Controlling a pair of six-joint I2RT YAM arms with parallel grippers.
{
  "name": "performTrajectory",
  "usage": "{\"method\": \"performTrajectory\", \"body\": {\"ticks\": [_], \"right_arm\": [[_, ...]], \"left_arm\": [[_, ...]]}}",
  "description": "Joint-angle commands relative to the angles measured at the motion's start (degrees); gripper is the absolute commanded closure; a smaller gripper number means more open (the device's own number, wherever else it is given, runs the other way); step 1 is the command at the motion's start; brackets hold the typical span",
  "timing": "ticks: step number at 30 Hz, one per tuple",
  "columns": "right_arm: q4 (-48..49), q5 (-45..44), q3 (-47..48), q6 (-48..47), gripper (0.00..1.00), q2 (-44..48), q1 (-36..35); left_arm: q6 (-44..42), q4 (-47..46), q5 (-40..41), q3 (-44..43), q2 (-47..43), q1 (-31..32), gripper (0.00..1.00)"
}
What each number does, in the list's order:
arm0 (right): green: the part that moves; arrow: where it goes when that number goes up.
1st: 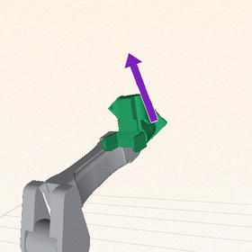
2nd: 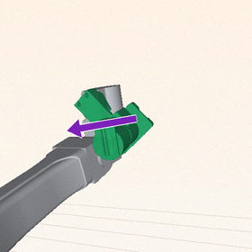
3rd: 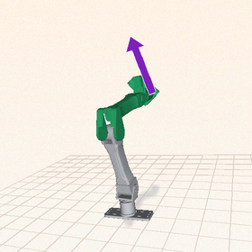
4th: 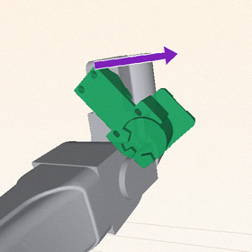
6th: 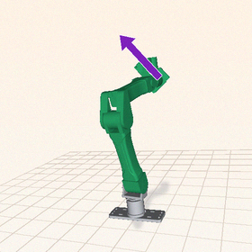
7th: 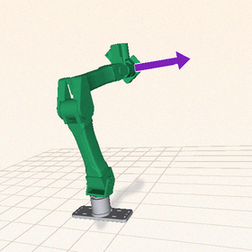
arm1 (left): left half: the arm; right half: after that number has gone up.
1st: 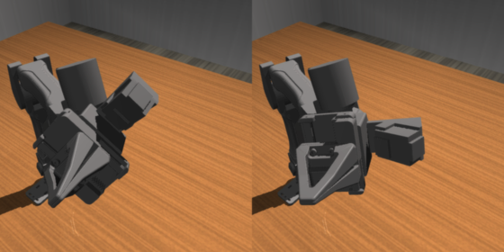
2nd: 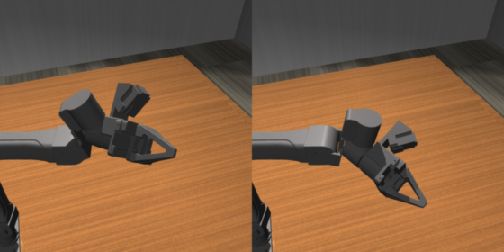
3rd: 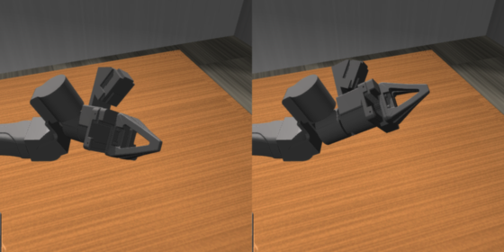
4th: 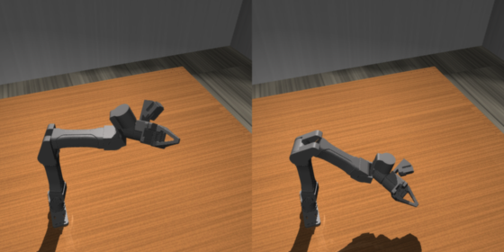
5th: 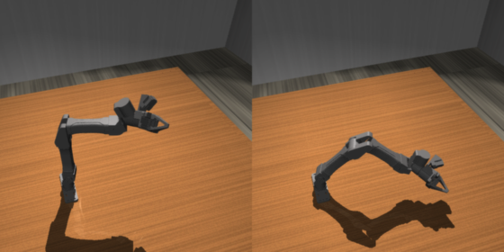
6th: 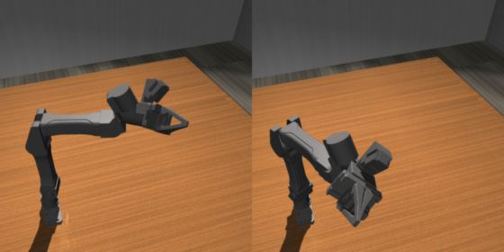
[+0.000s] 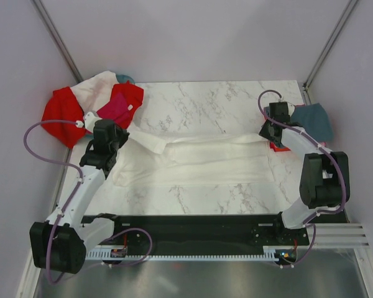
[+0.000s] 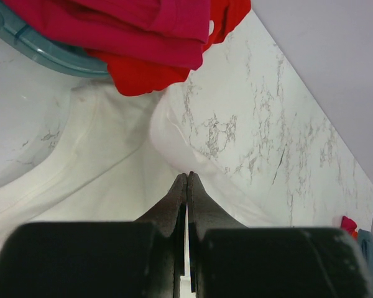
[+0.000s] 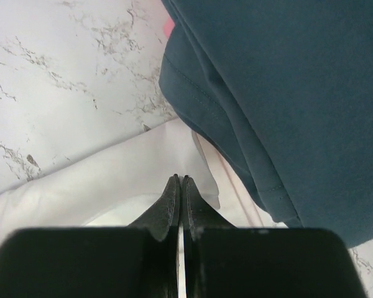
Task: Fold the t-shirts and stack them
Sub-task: Fold the tshirt
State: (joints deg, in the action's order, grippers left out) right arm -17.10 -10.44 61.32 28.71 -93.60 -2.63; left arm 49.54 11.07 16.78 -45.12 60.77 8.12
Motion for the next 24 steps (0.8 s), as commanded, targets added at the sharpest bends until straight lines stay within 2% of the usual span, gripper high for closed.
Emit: {"method": "performTrajectory", "body": {"ticks": [1, 13, 24], "right_arm": [[2.69, -0.46, -2.6, 0.99, 1.0, 3.07, 0.08], [4.71, -0.46, -8.49, 1.53, 1.0, 6.59, 0.08], [4.54, -1.69, -9.29, 1.52, 1.0, 8.26, 0.08]], "left_arm": [[-0.23, 1.23, 2.65, 1.35, -2.67, 0.05, 0.98], [-0.23, 6.42, 0.63, 2.23, -7.42, 0.14, 0.98], [-0.14, 11.95, 1.59, 3.29, -12.43, 1.02, 0.98]]}}
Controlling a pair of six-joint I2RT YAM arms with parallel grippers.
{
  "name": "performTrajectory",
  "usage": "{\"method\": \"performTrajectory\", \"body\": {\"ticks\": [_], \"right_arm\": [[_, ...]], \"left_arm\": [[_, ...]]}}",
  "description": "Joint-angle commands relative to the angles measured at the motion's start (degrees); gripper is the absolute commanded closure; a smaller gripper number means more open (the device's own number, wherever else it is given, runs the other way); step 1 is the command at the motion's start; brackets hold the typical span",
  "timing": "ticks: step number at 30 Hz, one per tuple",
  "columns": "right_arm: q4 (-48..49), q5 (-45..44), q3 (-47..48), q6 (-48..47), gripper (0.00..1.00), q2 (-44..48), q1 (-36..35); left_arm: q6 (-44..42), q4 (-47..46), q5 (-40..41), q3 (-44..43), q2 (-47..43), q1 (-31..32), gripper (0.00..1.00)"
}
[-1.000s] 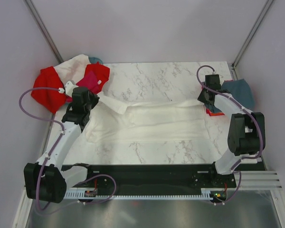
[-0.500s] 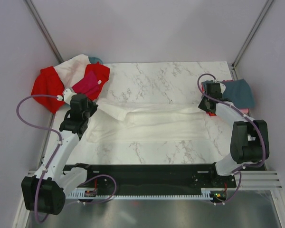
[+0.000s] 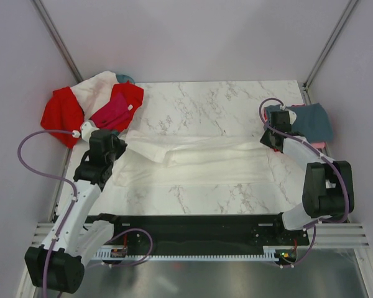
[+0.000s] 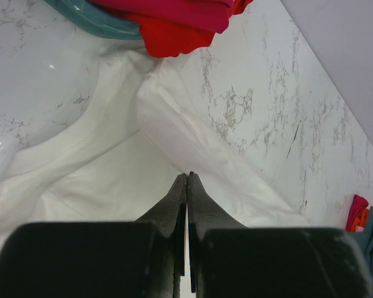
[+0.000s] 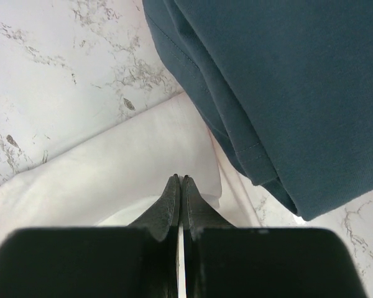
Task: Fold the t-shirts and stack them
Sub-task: Fold the tshirt
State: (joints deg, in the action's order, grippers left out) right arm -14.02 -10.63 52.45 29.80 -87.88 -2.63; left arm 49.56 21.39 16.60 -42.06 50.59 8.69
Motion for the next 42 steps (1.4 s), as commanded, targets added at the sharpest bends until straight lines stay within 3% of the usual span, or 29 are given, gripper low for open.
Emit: {"method": "performTrajectory", "body": {"ticks": [1, 21, 22, 27, 29, 36, 42], "right_arm": [[1.54, -1.5, -0.59, 0.43, 1.0, 2.71, 0.08], [5.05, -3.07, -10.34, 2.63, 1.0, 7.28, 0.08], [5.4, -3.43, -11.65, 3.33, 0.97, 8.06, 0.17], [9.71, -4.31, -16.67, 4.65, 0.47, 12.72, 0.08], [9.89, -3.96, -16.85, 4.39, 0.44, 13.61, -0.09], [8.22, -2.82, -13.08, 1.58, 0.47, 13.96, -1.76], [7.69, 0.78, -9.03, 1.84, 0.69, 7.99, -2.2]], "left_arm": [[-0.25, 1.9, 1.77, 0.23, -2.94, 0.45, 0.98], [2.82, 8.84, -1.74, 6.64, -10.77, 2.56, 0.98], [3.26, 9.37, -2.18, 6.99, -11.3, 2.56, 0.98], [4.4, 10.34, -3.59, 9.01, -12.88, 2.56, 0.98], [4.67, 10.69, -3.94, 9.28, -13.23, 2.47, 0.98], [4.93, 13.76, -3.94, 8.05, -14.72, 2.56, 0.98], [5.11, 15.35, -4.12, 6.29, -15.52, 2.56, 0.98]]}}
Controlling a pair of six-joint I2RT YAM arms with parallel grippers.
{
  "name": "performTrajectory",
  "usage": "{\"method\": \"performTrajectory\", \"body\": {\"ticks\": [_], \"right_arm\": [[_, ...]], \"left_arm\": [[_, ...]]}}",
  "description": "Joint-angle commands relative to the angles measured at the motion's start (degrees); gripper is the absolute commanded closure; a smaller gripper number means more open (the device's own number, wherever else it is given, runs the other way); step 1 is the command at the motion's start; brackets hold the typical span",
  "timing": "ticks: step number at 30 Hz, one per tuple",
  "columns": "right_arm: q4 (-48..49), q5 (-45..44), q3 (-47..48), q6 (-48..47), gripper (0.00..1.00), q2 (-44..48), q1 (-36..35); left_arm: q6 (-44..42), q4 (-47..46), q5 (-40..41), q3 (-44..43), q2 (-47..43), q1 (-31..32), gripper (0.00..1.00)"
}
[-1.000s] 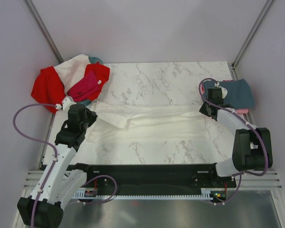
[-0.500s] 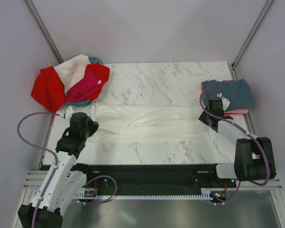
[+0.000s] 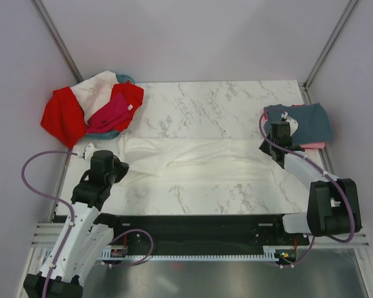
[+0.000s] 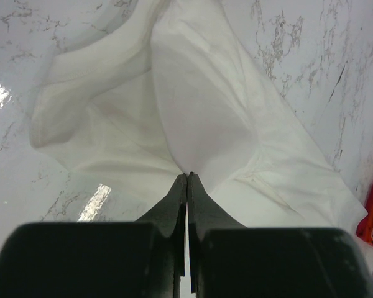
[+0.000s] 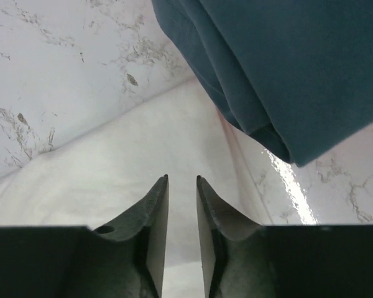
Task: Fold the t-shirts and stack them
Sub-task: Fold the tshirt
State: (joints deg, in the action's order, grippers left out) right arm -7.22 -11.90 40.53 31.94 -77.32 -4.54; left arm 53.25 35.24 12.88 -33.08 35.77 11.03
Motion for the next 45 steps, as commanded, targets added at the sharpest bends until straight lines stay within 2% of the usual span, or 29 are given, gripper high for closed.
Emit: {"method": "performTrajectory", "body": {"ticks": [1, 2, 8, 11, 20, 25, 28, 32, 34, 35, 36, 37, 38, 42, 45], "right_arm": [[0.9, 2.23, 3.58, -0.22, 0.71, -4.23, -0.47], [0.9, 2.23, 4.02, -0.04, 0.77, -5.2, -0.47], [0.46, 1.18, 8.24, 0.84, 0.96, -13.37, -0.48], [0.54, -0.23, 9.82, 1.28, 1.0, -16.63, -0.56], [-0.77, -3.3, 14.22, 1.98, 1.0, -22.7, -0.48], [-0.95, -3.48, 15.71, 1.98, 1.0, -24.11, -0.65], [-0.95, -3.74, 15.89, 2.07, 1.0, -24.28, -0.56], [-1.56, -4.01, 16.77, 2.24, 1.0, -24.37, -0.56], [-1.83, -3.83, 16.95, 2.25, 1.0, -23.5, -0.56], [-1.74, -3.14, 16.95, 2.07, 0.98, -23.06, -0.65], [-1.74, -2.95, 16.95, 1.72, 0.97, -22.53, -0.82], [-1.83, -2.69, 17.12, 1.37, 0.96, -21.39, -1.52], [-2.35, -1.91, 17.3, 1.28, 0.93, -20.77, -2.05], [-4.73, -1.72, 18.44, 0.66, 0.85, -15.69, -6.09], [-5.61, -0.41, 17.92, 1.45, 0.79, -11.73, -10.83]], "left_arm": [[1.41, 1.58, -0.4, -2.78, -0.7, 0.22, 0.98], [1.41, 1.67, -0.58, -2.78, -0.7, 0.22, 0.98], [1.94, 2.11, -2.07, -2.25, -0.7, 0.22, 0.98], [2.38, 2.2, -2.86, -1.29, -0.88, 0.22, 0.98], [6.42, 3.25, -4.97, 4.25, -3.07, 0.22, 0.98], [6.51, 5.18, -5.23, 4.43, -4.13, 0.22, 0.98], [5.9, 5.54, -6.64, 5.3, -4.3, 0.22, 0.94], [6.16, 6.5, -7.96, 6.71, -4.57, 0.22, 0.82], [6.51, 6.59, -8.23, 7.15, -4.83, 0.22, 0.67], [6.34, 6.68, -7.79, 6.89, -4.83, 0.22, 0.51], [6.07, 6.85, -7.18, 6.37, -4.57, 0.31, 0.46], [5.11, 6.77, -5.78, 5.14, -4.22, 0.22, 0.34], [4.5, 6.68, -4.81, 4.17, -3.78, 0.22, 0.29], [1.42, 5.46, 1.34, -1.1, 3.66, 0.05, 0.16], [-0.43, 3.35, 3.9, -4.0, 8.86, -0.92, 0.16]]}}
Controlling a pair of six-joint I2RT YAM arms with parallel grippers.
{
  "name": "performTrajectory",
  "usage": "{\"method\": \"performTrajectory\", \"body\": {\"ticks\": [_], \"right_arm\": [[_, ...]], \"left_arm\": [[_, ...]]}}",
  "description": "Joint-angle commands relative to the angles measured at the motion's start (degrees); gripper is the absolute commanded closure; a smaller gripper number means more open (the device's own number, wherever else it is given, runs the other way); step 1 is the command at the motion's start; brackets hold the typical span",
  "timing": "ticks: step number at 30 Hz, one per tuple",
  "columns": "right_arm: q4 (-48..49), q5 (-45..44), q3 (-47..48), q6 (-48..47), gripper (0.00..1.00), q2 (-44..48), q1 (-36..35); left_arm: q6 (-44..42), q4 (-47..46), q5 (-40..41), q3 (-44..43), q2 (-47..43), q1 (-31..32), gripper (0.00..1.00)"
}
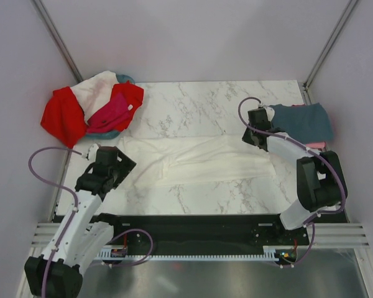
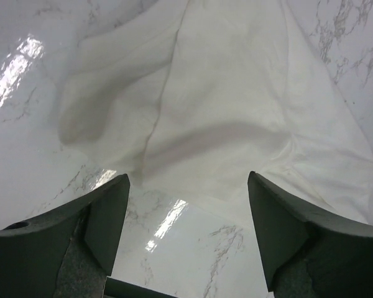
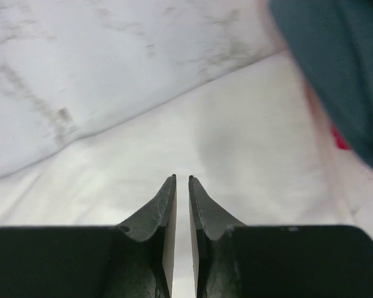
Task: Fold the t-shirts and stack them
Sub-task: Fold the tshirt
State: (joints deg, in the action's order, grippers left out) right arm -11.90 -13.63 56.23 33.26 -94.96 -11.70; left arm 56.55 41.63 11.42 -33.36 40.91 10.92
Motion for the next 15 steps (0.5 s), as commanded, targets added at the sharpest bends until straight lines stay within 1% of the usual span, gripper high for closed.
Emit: {"method": "performTrajectory", "body": {"ticks": [1, 3, 4, 7, 8, 9, 10, 12, 15], "right_arm": [[-0.84, 2.19, 1.87, 0.67, 0.78, 6.79, -6.11], [-0.32, 6.04, 0.73, 3.04, 0.77, 8.46, -8.32], [0.38, 7.98, 0.12, 3.91, 0.77, 9.0, -10.16], [3.54, 13.43, -1.64, 6.9, 0.78, 9.97, -14.12], [4.86, 13.97, -1.91, 8.22, 0.78, 9.97, -15.18], [5.65, 16.33, -2.08, 8.75, 0.77, 9.53, -16.15], [6.44, 18.61, -2.0, 9.28, 0.77, 9.18, -17.98], [8.2, 20.56, -1.39, 10.59, 0.77, 8.13, -20.1], [9.44, 21.98, -0.07, 11.91, 0.76, 4.53, -24.23]], "left_arm": [[-4.43, -6.26, 5.11, -3.99, 6.53, -1.07, 0.17], [-4.44, -9.79, 4.84, -3.73, 8.92, -1.86, 0.18], [-4.0, -13.38, 4.23, -3.03, 10.84, -2.13, 0.2], [-2.16, -18.41, 3.87, -1.88, 14.28, -3.18, 0.25], [-1.63, -21.47, 4.05, -1.71, 16.64, -3.79, 0.28], [-0.93, -22.54, 4.48, -1.53, 17.62, -4.06, 0.3], [1.17, -23.6, 5.79, -1.18, 18.76, -4.32, 0.34], [2.42, -29.56, 6.68, -0.21, 20.61, -4.68, 0.37], [4.96, -35.71, 8.52, 1.72, 22.98, -5.03, 0.42]]}}
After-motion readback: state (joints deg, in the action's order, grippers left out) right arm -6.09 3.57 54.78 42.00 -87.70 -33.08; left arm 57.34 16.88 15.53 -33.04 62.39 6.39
